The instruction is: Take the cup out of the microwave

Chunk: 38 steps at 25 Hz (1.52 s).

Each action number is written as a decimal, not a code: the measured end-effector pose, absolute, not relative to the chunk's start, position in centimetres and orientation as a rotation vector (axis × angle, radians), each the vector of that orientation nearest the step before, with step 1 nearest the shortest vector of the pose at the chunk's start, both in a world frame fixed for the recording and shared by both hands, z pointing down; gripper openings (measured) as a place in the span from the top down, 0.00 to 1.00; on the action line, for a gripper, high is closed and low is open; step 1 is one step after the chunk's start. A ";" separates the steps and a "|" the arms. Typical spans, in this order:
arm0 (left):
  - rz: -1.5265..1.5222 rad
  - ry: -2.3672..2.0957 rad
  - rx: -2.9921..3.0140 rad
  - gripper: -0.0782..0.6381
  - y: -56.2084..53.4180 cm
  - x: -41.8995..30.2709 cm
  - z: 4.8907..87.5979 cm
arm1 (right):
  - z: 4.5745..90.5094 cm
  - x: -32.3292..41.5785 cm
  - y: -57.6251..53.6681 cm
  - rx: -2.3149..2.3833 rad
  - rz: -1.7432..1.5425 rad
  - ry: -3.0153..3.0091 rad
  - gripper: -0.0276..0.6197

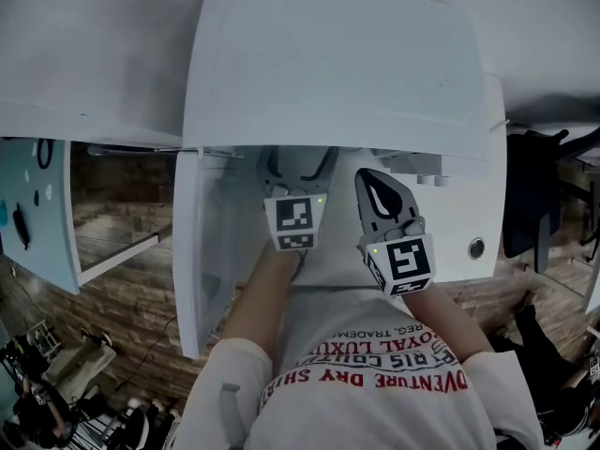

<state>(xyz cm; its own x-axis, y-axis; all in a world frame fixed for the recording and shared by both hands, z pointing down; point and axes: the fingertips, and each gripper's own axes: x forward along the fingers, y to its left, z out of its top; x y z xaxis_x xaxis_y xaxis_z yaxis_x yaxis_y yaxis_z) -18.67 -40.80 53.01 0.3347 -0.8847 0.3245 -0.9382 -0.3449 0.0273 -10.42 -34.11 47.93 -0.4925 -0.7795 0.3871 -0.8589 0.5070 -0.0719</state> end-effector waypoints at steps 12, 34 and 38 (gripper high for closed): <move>0.460 -1.556 2.442 0.29 -44.6 -16.7 54.2 | 48.5 -9.1 -34.1 1.398 0.408 -2.415 0.94; 0.483 -1.594 2.482 0.37 -39.1 -16.9 50.8 | 47.6 -8.3 -33.2 1.414 0.384 -2.423 0.94; 0.463 -1.576 2.488 0.37 -36.4 -16.8 49.5 | 46.9 -8.1 -32.6 1.425 0.377 -2.434 0.94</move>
<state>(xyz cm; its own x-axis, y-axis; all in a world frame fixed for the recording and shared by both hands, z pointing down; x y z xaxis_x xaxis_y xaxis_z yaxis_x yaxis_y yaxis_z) -16.83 -36.42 49.50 0.3969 -0.8518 0.3420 -0.9013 -0.4321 -0.0301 -8.07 -32.56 46.94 -0.4659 -0.7995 0.3793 -0.8767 0.4751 -0.0754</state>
